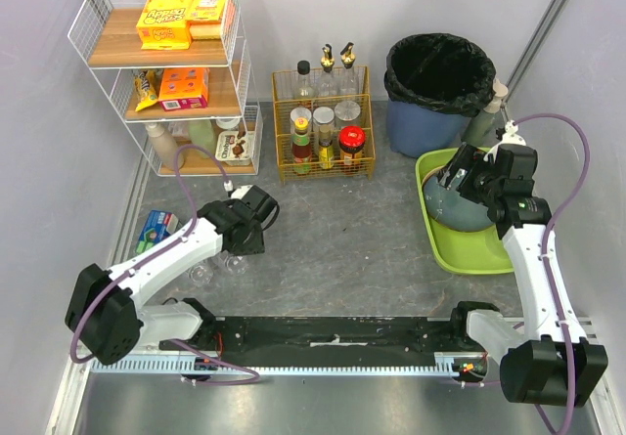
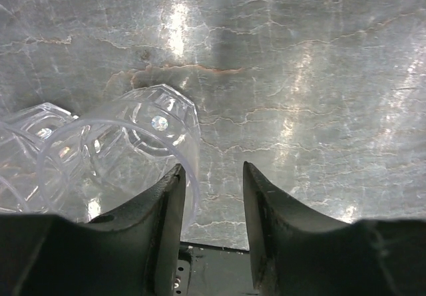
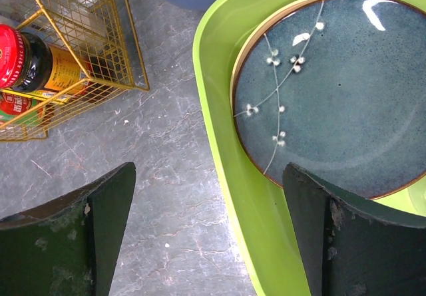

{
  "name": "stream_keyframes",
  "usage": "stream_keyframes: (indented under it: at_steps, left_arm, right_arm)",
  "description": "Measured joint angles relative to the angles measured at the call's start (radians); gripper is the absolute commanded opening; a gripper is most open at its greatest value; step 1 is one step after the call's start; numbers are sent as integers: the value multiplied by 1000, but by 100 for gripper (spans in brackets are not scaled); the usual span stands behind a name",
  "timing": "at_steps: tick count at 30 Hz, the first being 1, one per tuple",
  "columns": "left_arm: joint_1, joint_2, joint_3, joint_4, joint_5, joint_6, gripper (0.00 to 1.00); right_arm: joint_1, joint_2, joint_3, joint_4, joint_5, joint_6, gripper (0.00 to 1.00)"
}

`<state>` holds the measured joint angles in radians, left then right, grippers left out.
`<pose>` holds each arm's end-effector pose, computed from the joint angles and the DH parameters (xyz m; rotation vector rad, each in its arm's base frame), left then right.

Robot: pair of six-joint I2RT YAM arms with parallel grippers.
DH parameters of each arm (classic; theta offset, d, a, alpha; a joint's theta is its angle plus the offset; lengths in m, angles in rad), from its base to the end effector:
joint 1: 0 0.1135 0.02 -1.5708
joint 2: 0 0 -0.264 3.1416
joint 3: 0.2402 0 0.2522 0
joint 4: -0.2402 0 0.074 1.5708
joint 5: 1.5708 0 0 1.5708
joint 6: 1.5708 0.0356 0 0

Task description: Clear the kitchen counter

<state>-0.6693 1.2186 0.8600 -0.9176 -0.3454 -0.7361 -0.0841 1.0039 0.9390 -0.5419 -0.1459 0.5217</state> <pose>0.1726 -0.1212 0.2286 -0.1597 2.6910 0.1003 0.2160 -0.0130 0.3179 0.5754 2.1226 0.4063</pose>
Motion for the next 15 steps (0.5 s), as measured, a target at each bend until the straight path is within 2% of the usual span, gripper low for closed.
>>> stream_keyframes:
  at_steps: [6, 9, 15]
  left_arm:
    - [34, -4, -33, 38, 16, 0, 21]
    - [39, -16, -33, 44, 16, 2, 4]
    - [42, -32, 10, 28, 55, 17, 2]
  right_arm:
    - [0, -8, -3, 5, -33, -8, 98]
    - [0, -50, -15, 10, -52, -20, 98]
    - [0, -156, -18, 58, -138, -16, 98]
